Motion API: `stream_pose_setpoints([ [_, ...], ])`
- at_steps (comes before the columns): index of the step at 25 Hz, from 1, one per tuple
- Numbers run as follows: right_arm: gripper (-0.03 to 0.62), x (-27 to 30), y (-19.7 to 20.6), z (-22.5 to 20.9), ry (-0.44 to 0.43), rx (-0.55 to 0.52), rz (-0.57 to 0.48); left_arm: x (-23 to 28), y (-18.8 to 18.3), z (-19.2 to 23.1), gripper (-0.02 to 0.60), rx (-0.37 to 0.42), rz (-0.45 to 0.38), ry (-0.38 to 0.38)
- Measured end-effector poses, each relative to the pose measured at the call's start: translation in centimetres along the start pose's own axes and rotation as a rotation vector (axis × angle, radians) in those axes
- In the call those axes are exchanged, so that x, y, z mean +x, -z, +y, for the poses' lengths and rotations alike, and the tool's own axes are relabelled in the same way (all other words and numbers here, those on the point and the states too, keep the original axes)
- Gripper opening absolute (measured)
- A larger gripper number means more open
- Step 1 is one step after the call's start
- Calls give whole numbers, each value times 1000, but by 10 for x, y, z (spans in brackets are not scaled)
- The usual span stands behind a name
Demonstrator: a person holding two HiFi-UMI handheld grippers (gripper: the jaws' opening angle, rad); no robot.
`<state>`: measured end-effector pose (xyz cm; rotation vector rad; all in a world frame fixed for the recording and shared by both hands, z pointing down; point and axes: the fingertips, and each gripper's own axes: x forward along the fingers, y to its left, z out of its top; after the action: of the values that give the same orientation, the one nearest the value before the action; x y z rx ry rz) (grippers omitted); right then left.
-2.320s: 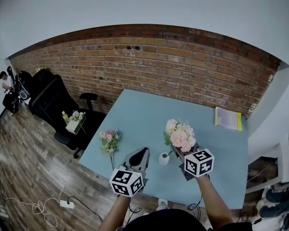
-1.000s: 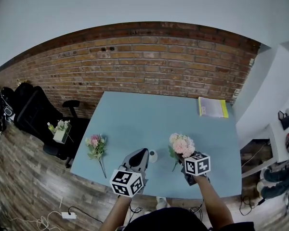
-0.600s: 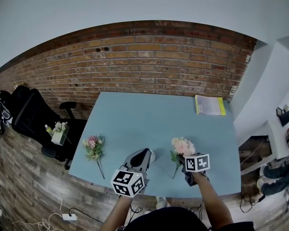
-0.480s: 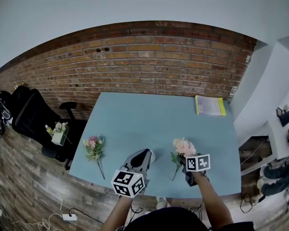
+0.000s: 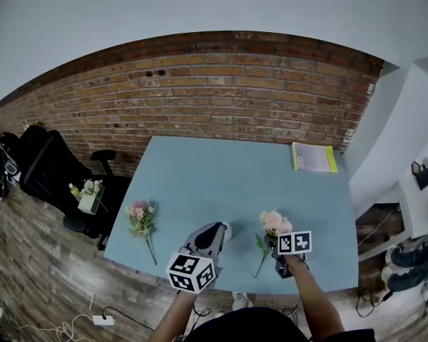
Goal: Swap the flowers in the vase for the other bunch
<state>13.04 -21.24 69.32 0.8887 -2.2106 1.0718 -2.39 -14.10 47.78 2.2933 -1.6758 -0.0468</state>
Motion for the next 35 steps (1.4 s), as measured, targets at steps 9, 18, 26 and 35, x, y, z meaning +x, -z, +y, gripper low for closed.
stream_pose_setpoints([
  [9,115,17,11,-11,26,19,43,-2,1,9,0,-3,8,-14],
  [18,115,29,13,-23,57,85,54,-2,2,19,0,-1,22,-31],
  [26,130,35,14,-29,67,94,55,-1,4,25,0,-13,28,-42],
  [35,174,36,12,-33,74,94,41,1,6,26,0,-12,34,-49],
])
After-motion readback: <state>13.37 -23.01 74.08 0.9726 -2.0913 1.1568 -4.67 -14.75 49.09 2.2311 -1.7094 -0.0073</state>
